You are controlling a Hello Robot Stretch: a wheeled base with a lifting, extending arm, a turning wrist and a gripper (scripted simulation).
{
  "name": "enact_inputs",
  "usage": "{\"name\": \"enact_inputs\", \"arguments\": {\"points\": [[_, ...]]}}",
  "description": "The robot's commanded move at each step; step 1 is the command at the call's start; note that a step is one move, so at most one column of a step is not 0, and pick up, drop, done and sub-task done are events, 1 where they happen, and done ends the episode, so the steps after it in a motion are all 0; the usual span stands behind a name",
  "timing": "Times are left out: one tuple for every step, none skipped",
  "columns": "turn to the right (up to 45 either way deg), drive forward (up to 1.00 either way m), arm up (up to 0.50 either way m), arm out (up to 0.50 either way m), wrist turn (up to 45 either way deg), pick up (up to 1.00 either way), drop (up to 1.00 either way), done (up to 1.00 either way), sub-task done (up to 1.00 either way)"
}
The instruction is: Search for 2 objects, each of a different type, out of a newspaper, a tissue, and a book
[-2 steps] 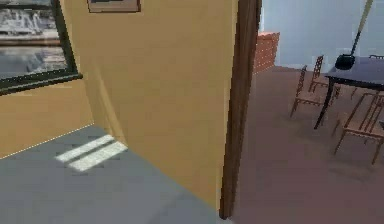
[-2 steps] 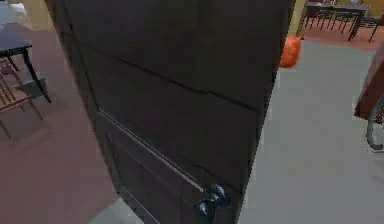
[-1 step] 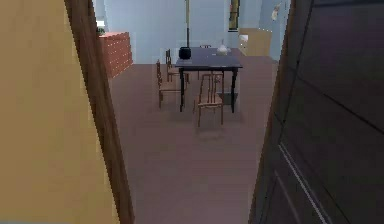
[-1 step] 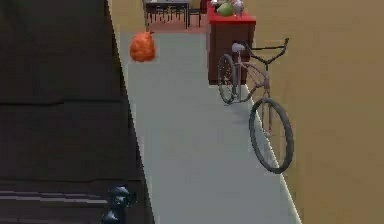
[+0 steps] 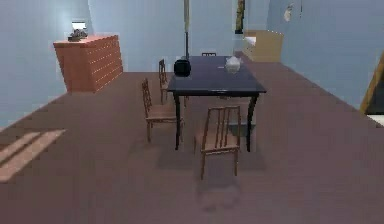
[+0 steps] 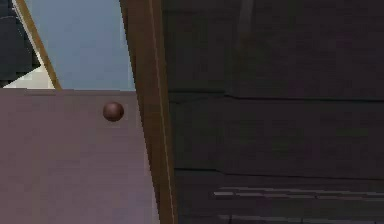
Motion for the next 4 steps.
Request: {"name": "enact_inputs", "arguments": {"points": [[9.0,0.00,0.00,0.00,0.0,0.00,0.00,0.00,0.00],[0.0,0.20,0.00,0.00,0.0,0.00,0.00,0.00,0.00],[27.0,0.00,0.00,0.00,0.0,0.00,0.00,0.00,0.00],[0.0,1.00,0.00,0.00,0.0,0.00,0.00,0.00,0.00]]}}
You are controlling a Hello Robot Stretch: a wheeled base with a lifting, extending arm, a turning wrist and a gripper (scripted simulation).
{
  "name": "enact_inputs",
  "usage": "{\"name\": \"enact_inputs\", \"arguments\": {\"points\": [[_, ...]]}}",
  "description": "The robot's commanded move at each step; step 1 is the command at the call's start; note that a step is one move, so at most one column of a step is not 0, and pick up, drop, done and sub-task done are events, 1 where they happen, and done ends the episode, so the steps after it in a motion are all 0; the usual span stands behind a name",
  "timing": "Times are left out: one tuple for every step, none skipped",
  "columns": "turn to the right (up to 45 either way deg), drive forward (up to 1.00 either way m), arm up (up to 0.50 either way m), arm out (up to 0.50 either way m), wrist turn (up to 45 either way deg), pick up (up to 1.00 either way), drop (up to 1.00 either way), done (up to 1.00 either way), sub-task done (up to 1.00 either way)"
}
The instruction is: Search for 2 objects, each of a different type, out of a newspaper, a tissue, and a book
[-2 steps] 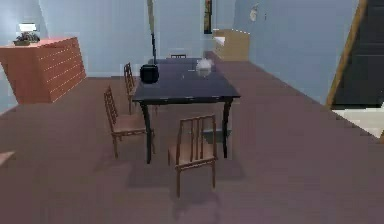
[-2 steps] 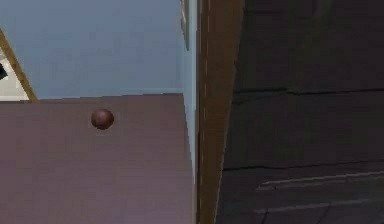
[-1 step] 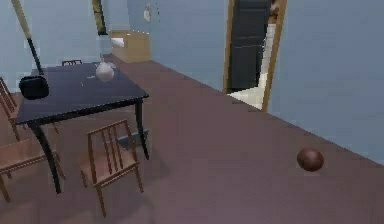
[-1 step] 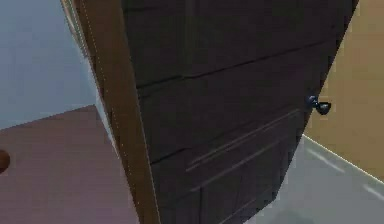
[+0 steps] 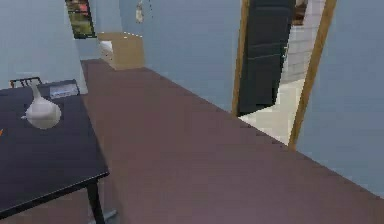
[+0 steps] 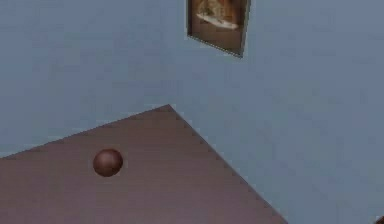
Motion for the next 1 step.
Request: {"name": "enact_inputs", "arguments": {"points": [[0.0,0.90,0.00,0.00,0.0,0.00,0.00,0.00,0.00]]}}
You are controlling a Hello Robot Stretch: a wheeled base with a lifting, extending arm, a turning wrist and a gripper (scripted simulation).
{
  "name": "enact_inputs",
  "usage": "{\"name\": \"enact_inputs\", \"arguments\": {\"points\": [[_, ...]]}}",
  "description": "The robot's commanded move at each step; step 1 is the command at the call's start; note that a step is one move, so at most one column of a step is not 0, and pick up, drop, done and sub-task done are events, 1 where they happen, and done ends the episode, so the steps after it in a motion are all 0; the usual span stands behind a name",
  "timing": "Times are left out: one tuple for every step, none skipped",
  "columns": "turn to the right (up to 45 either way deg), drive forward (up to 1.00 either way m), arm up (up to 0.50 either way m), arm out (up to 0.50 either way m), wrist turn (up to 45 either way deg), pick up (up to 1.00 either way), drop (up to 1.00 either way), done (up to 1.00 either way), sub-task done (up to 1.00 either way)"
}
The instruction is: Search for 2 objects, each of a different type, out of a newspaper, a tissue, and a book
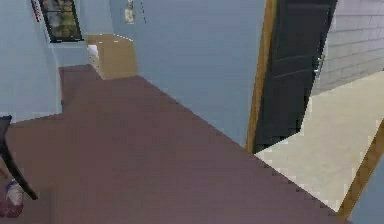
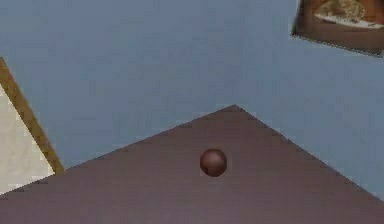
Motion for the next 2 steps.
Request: {"name": "enact_inputs", "arguments": {"points": [[-33.0,0.00,0.00,0.00,0.0,0.00,0.00,0.00,0.00],[0.0,0.45,0.00,0.00,0.0,0.00,0.00,0.00,0.00]]}}
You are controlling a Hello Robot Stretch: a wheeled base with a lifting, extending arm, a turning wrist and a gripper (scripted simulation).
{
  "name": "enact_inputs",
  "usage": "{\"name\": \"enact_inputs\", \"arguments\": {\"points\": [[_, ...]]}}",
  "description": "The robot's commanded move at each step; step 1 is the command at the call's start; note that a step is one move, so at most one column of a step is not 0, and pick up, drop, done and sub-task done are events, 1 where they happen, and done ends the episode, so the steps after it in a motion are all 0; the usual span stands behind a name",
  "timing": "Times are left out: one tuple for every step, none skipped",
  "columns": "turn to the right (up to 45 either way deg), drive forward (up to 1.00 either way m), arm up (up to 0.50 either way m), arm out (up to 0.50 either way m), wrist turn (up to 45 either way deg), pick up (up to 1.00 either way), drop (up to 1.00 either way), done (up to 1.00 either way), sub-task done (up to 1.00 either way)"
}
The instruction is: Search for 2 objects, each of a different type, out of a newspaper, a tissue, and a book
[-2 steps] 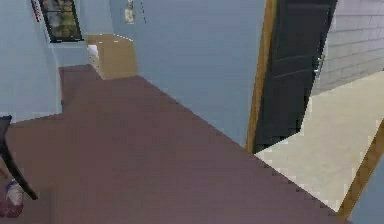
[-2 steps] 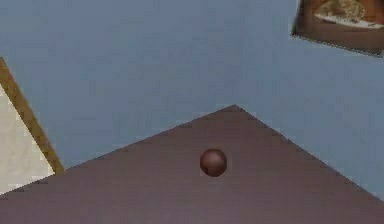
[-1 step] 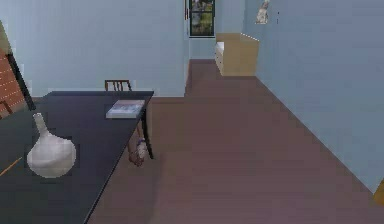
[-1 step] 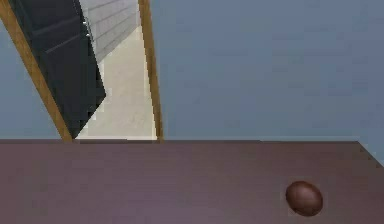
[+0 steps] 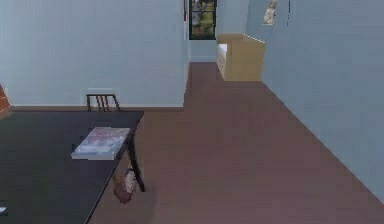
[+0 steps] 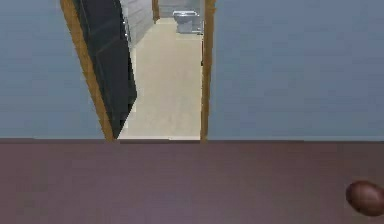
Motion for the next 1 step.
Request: {"name": "enact_inputs", "arguments": {"points": [[-24.0,0.00,0.00,0.00,0.0,0.00,0.00,0.00,0.00]]}}
